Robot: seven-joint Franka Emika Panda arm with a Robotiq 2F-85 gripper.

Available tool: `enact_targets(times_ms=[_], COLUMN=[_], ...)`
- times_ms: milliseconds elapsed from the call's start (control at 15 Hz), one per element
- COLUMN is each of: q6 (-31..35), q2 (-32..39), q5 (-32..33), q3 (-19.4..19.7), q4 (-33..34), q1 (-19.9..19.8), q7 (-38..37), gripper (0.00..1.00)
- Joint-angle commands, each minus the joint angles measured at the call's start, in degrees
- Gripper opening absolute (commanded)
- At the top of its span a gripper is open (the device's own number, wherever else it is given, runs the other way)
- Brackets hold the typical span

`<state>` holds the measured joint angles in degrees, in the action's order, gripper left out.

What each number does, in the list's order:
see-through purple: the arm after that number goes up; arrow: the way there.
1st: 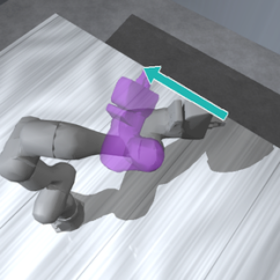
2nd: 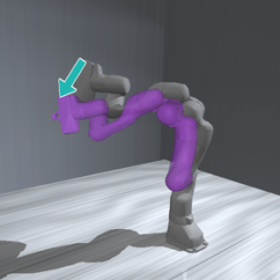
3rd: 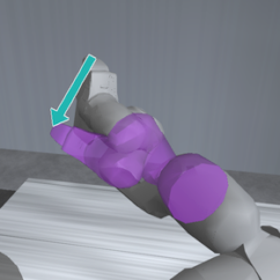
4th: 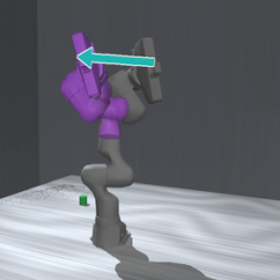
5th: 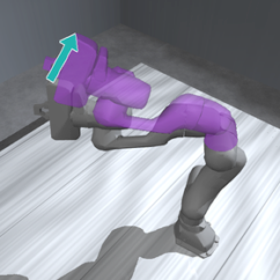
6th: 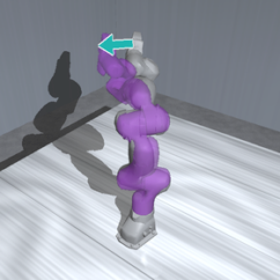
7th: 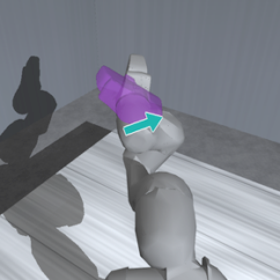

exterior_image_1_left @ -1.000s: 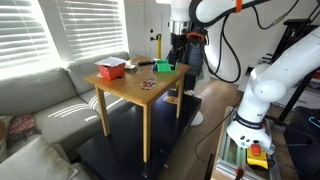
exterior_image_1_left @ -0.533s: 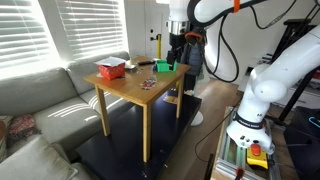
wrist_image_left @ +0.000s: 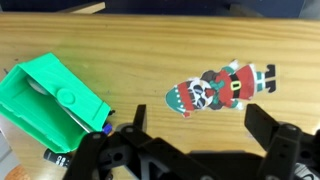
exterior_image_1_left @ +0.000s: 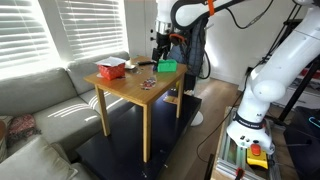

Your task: Put the cards in the green box

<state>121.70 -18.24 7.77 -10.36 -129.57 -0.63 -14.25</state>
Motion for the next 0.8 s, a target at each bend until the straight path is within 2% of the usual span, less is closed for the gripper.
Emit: enact_targets(times_ms=[0,333,733], q6=[4.3,9.1,16.0], q2=[6.4,14.5,23.3], q5=[0.6,-0.7,-0.6], q3=[3.1,6.9,8.4], q4=[5.7,12.2,18.2], q1=[-0.8,-1.0,-0.2], q7=[-0.4,0.8,4.0], gripper=[1.0,1.0,1.0])
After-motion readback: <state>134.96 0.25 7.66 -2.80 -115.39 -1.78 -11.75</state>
